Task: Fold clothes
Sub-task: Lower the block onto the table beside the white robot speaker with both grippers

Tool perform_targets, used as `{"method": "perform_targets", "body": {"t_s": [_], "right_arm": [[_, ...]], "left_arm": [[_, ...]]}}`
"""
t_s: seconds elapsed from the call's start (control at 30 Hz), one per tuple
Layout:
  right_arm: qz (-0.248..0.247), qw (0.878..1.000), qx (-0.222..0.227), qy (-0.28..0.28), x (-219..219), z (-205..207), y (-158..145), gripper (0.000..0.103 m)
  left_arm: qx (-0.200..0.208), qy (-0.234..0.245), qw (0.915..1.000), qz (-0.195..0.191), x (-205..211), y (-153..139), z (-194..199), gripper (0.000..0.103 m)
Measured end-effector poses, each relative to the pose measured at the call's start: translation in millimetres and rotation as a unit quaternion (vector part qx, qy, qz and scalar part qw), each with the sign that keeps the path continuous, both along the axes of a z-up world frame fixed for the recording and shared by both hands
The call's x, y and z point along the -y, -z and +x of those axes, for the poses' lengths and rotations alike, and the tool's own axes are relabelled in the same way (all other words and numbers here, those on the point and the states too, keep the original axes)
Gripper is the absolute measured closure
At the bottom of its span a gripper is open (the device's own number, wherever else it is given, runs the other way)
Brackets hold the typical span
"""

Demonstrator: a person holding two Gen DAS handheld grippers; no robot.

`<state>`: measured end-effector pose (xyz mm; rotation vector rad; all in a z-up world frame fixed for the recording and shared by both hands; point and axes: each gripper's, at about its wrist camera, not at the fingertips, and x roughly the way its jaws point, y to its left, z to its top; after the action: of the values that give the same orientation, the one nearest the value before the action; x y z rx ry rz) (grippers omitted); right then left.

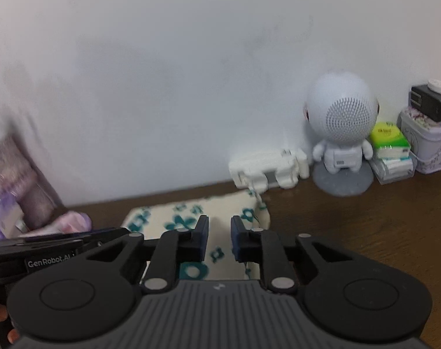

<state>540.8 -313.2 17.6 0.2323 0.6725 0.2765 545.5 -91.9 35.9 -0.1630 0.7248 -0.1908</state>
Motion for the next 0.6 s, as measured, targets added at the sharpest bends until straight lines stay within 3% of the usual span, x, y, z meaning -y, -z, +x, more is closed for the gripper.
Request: {"method": "perform_targets", "body": {"t_s": [0.1,0.13,0.17,0.2,0.23,0.27,0.3,0.37,0.43,0.47,0.5,0.6], "right_arm": [[0.011,1.0,-0.001,0.004,4.0,-1.4,4.3,0.087],[0.017,1.0,-0.001,0.005,6.1,-2.3,5.3,0.086],[0.029,1.0,0.005,0.007,9.7,-3.9,3.6,0.084],[0.044,0.999,0.013,0.011,14.6,-5.3,-0.1,0.082],[0.057,0.998,0.019,0.016,19.6,-6.3,-3.5,0.071],[0.064,0.997,0.021,0.02,23.2,-6.6,-6.0,0.063],[0.062,0.998,0.017,0.023,24.1,-5.9,-6.3,0.063],[0.049,0.998,0.005,0.028,23.1,-3.6,-5.0,0.062],[0.046,0.999,-0.002,0.029,21.6,-1.8,-1.2,0.065],[0.05,0.998,-0.006,0.028,21.1,-0.9,0.9,0.079],[0.056,0.998,-0.01,0.027,20.8,0.0,3.1,0.085],[0.065,0.997,-0.016,0.027,20.0,1.1,6.7,0.087]], "left_arm": [[0.006,0.0,0.9998,-0.02,-7.3,-2.6,-3.0,0.082],[0.012,-0.002,0.9995,-0.03,-11.5,-5.6,-4.6,0.079],[0.018,-0.009,0.9987,-0.047,-17.2,-8.9,-6.7,0.069],[0.023,-0.022,0.9975,-0.064,-23.1,-11.9,-8.4,0.06],[0.02,-0.039,0.9964,-0.073,-28.4,-13.7,-9.0,0.056],[0.01,-0.054,0.9956,-0.076,-32.5,-14.0,-8.6,0.056],[0.0,-0.059,0.9953,-0.076,-34.8,-12.8,-7.0,0.056],[-0.014,-0.053,0.9952,-0.08,-35.3,-7.1,-3.9,0.058],[-0.026,-0.045,0.995,-0.085,-35.2,-0.8,-1.2,0.069],[-0.032,-0.039,0.9948,-0.089,-34.2,2.6,0.2,0.086],[-0.035,-0.032,0.9946,-0.092,-32.8,5.1,0.8,0.089],[-0.026,-0.027,0.9953,-0.089,-30.9,6.7,-0.5,0.086]]}}
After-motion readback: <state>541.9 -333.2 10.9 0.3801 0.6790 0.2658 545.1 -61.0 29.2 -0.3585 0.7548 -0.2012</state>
